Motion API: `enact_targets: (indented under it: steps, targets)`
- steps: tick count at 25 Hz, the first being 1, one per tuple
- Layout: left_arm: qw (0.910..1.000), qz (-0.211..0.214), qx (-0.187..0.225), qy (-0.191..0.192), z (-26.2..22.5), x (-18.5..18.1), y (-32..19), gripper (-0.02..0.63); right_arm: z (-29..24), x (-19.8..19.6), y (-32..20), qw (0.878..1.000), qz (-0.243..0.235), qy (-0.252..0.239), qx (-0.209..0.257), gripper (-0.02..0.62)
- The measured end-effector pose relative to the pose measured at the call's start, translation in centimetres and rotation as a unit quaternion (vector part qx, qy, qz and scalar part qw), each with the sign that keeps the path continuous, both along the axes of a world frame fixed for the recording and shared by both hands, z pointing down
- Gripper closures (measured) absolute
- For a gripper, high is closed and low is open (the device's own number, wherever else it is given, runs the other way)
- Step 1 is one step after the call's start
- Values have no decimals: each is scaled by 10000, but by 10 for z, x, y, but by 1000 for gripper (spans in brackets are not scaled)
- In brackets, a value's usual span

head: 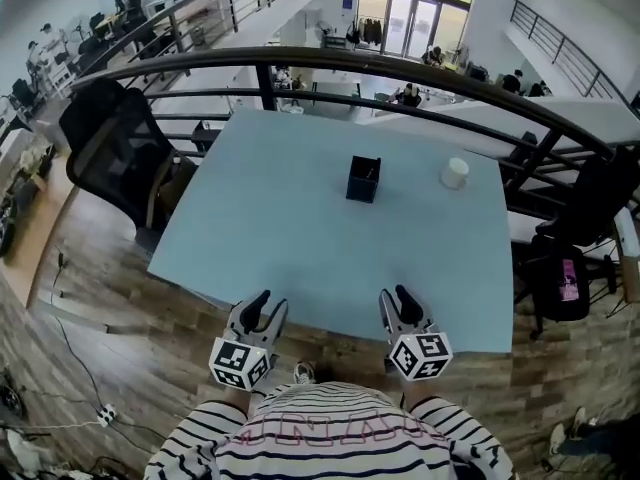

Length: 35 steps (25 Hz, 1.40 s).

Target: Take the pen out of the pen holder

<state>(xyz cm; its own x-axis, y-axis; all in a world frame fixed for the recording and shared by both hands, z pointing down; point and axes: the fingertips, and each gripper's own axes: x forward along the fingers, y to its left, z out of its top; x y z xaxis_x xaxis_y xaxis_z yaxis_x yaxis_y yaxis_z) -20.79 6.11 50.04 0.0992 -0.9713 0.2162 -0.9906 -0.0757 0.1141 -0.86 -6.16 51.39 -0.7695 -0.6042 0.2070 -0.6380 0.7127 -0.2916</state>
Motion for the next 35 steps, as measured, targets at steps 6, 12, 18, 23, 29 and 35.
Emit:
enact_targets:
  steps: [6, 12, 18, 23, 29, 35]
  targets:
    - [9993, 385, -6, -33, 2, -35, -14, 476, 8, -19, 4, 9987, 494, -61, -114, 458]
    - [9973, 723, -37, 83, 14, -36, -44, 476, 20, -22, 0, 9969, 741, -18, -247, 459]
    - [9960, 890, 22, 48, 10, -33, -86, 476, 23, -21, -34, 9966, 781, 15, -263, 459]
    - [9959, 902, 64, -8, 1, -31, -127, 475, 18, -18, -71, 9971, 716, 61, -253, 459]
    - [9952, 955, 125, -178, -4, -31, -183, 476, 17, -15, -111, 9974, 688, 42, -231, 459]
    - [9929, 1134, 163, -324, -6, -20, -232, 476, 23, -10, -136, 9971, 686, 28, -313, 459]
